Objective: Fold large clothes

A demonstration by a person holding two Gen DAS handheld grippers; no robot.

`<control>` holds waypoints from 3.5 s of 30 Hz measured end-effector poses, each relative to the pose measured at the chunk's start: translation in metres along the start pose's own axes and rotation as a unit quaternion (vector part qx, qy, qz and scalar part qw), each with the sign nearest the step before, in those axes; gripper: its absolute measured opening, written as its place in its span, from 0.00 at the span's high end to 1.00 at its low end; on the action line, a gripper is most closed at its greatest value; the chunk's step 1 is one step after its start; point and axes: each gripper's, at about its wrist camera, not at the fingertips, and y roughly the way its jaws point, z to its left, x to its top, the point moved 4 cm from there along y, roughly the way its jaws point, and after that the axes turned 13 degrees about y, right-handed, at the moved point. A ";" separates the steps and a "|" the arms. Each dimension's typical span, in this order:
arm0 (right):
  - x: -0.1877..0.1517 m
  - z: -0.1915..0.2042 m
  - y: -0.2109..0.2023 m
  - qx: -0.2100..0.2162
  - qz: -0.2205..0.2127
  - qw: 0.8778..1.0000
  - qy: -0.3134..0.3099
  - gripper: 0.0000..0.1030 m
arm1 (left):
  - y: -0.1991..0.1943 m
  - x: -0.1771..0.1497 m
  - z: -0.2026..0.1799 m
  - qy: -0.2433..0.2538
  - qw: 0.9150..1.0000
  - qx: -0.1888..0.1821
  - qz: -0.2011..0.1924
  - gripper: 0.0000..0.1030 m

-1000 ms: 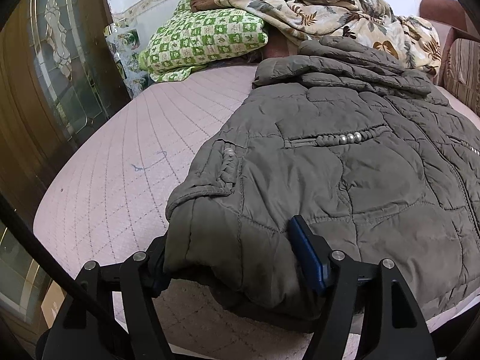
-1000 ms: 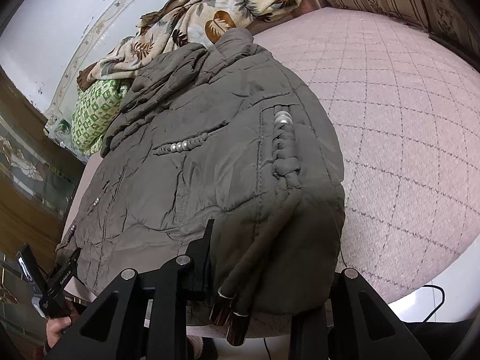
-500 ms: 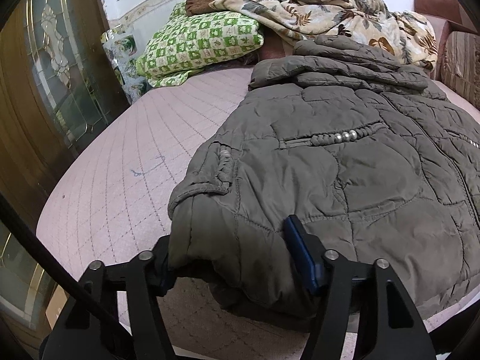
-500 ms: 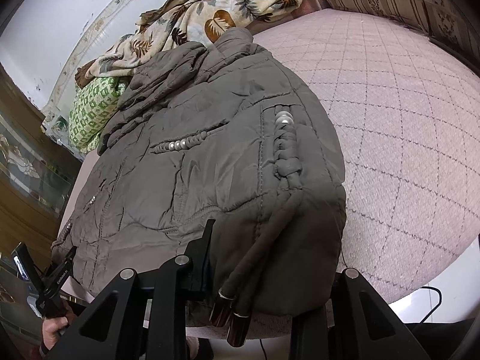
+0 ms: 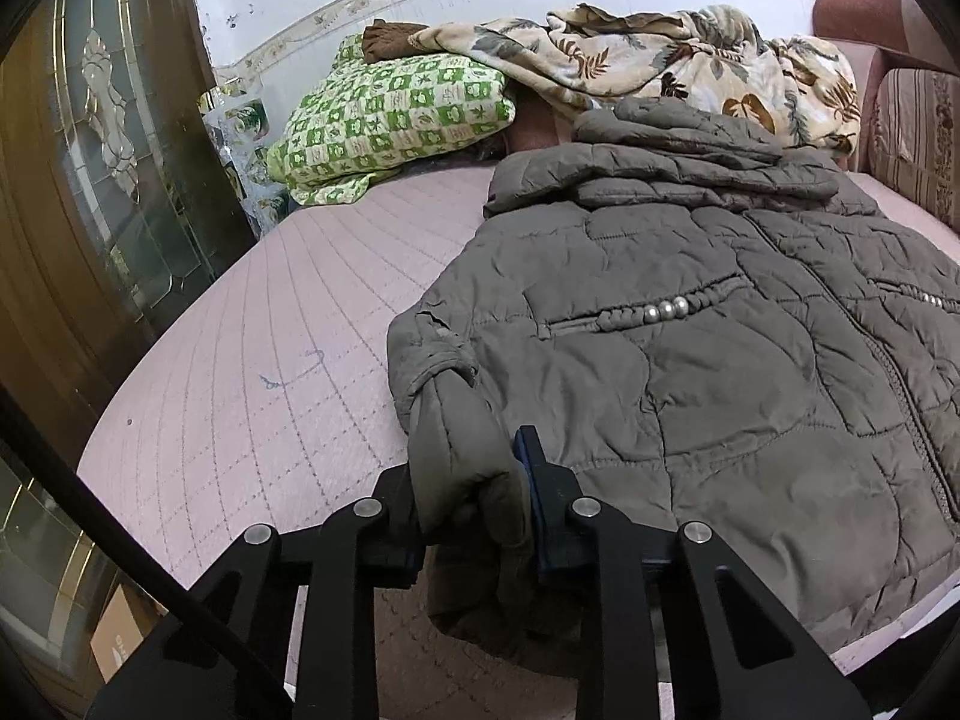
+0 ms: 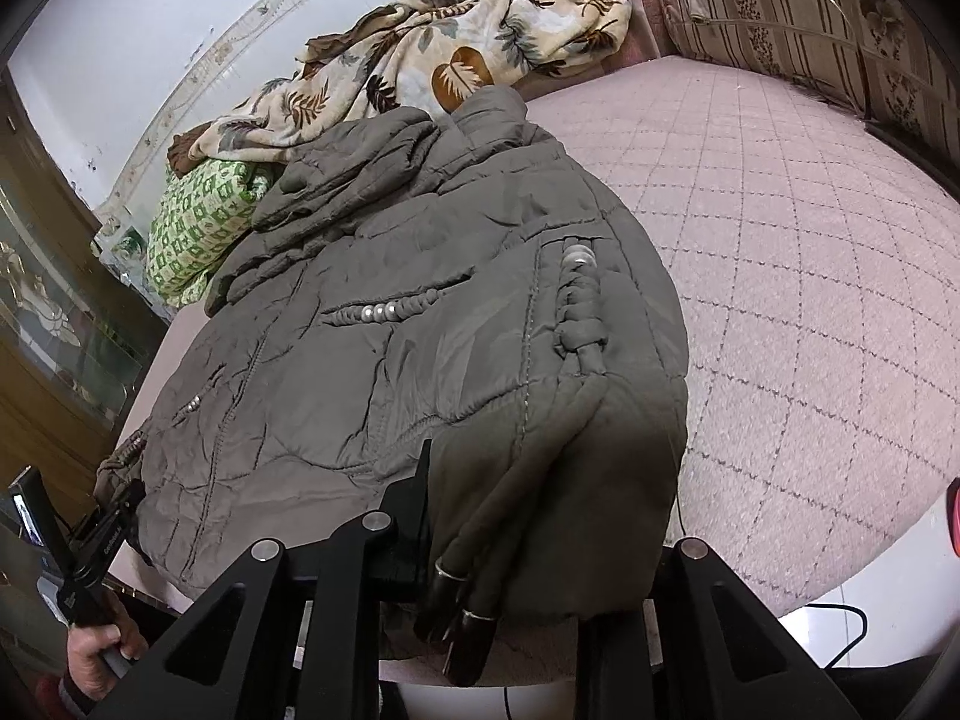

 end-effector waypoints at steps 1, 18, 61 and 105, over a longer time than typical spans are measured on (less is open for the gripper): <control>0.001 0.000 -0.001 0.003 -0.002 1.000 0.000 0.76 | -0.001 0.000 0.001 -0.002 1.000 -0.001 -0.002 0.76; 0.004 0.006 -0.014 0.014 -0.024 1.000 -0.012 0.76 | -0.008 0.002 0.006 -0.009 1.000 -0.001 -0.019 0.77; 0.013 0.014 -0.046 0.033 -0.056 0.998 -0.023 0.82 | -0.042 0.007 0.019 -0.015 0.998 -0.002 -0.066 0.78; 0.021 0.016 -0.064 0.055 -0.058 0.997 -0.015 0.82 | -0.059 0.013 0.021 -0.021 0.997 -0.001 -0.078 0.78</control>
